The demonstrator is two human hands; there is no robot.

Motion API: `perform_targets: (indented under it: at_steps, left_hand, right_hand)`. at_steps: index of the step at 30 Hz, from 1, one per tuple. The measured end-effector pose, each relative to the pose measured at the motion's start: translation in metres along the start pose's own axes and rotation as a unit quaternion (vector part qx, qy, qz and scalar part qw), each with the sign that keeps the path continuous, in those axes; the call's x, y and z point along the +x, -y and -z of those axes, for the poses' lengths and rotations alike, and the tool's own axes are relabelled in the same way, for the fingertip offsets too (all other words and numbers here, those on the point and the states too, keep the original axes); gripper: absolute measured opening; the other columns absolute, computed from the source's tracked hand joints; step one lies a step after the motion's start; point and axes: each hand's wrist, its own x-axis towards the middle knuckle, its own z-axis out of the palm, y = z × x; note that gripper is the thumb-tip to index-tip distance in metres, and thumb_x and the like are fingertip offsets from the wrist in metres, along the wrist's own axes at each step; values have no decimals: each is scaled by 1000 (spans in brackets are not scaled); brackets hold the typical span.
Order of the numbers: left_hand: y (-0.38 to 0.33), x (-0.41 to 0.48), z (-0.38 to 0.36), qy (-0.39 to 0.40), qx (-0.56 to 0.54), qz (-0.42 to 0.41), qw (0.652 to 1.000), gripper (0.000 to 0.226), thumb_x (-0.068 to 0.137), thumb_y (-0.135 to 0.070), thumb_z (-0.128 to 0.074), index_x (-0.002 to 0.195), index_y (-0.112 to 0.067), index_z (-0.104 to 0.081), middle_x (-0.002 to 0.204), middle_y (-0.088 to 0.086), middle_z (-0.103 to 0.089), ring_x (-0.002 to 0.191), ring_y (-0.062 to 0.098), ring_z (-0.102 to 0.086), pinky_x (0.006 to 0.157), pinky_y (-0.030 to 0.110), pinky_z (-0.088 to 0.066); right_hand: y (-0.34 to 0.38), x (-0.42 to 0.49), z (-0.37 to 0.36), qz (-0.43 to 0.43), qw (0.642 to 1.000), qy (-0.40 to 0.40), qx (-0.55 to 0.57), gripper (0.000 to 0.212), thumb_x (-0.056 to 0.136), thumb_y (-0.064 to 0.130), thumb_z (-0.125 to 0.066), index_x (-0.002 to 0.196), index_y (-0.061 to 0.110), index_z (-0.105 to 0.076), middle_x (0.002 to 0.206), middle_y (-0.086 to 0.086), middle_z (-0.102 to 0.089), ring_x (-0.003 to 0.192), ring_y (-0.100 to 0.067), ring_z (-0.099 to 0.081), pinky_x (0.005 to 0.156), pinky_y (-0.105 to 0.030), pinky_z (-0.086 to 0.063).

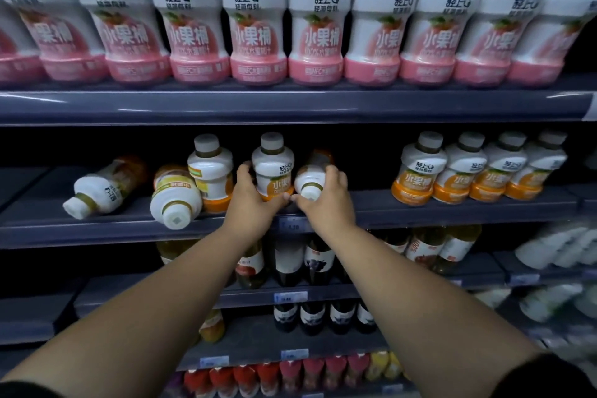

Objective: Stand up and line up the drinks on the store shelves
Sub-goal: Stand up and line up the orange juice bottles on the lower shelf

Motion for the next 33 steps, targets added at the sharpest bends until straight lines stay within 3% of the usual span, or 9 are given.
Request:
perform_targets:
  at_steps: [4,8,12,15,19,24,28,31,33]
  left_hand:
    - [4,12,-4,-14,13,14,1000,76,78,-31,-82,133,-21,-31,126,-3,-55,115,15,-55,93,34,-48]
    - [2,19,-9,-37,29,29,998,62,79,-29,-83,116,-23,-33,118,0,-56,108,17,-56,87,34,-47]
    - [-3,25,-11,-66,23,31,997,66,80,-25,-83,126,-17,-37,120,-2,-53,110,14,-51,91,30,-41]
    - [-3,26,-12,-69,16,43,997,71,79,-26,-83,133,-15,-38,121,-3,-54,111,16,-52,94,32,-43]
    - [1,24,-8,-64,28,57,996,73,78,-34,-83,134,-17,-40,130,2,-58,118,21,-55,101,44,-47]
    - [2,26,2,-38,36,83,995,67,77,-34,-83,130,-18,-44,126,4,-61,116,24,-58,101,49,-48]
    - [4,27,2,-34,56,101,993,61,75,-37,-85,121,-20,-48,118,4,-63,109,24,-60,96,48,-51]
    - [2,26,-3,-41,64,98,992,60,74,-32,-86,119,-18,-48,113,1,-62,106,22,-59,91,42,-51]
    - [1,26,-5,-39,64,98,992,62,74,-29,-87,121,-16,-48,111,-1,-60,106,21,-58,90,38,-50]
  right_hand:
    - [-8,1,16,10,1000,5,14,82,69,46,-84,134,21,-40,132,-4,-43,108,-29,-56,85,-41,-53]
    - [-4,10,47,36,998,-9,53,79,68,38,-83,134,23,-43,128,-4,-48,106,-28,-58,86,-40,-52]
    - [6,33,71,21,997,-18,65,68,73,48,-74,132,25,-50,119,-6,-63,105,-31,-61,90,-42,-52]
    - [7,39,72,18,996,16,85,56,73,55,-71,119,26,-59,112,-2,-68,102,-26,-65,87,-40,-54]
    - [-4,37,59,0,987,98,131,79,59,55,-87,124,26,-53,119,-2,-62,108,-20,-63,92,-37,-53]
    - [-20,35,48,-27,987,101,124,93,68,35,-90,142,19,-37,130,-5,-58,117,-23,-58,96,-36,-49]
    - [-28,38,54,-52,977,119,167,94,71,22,-86,148,22,-31,134,-4,-54,124,-24,-54,93,-33,-45]
    - [-29,35,53,-67,979,120,153,116,60,36,-91,151,24,-21,142,-5,-44,131,-25,-45,106,-43,-44]
    - [-28,33,49,-71,971,149,174,111,64,31,-90,150,23,-21,138,-3,-50,127,-23,-51,101,-37,-45]
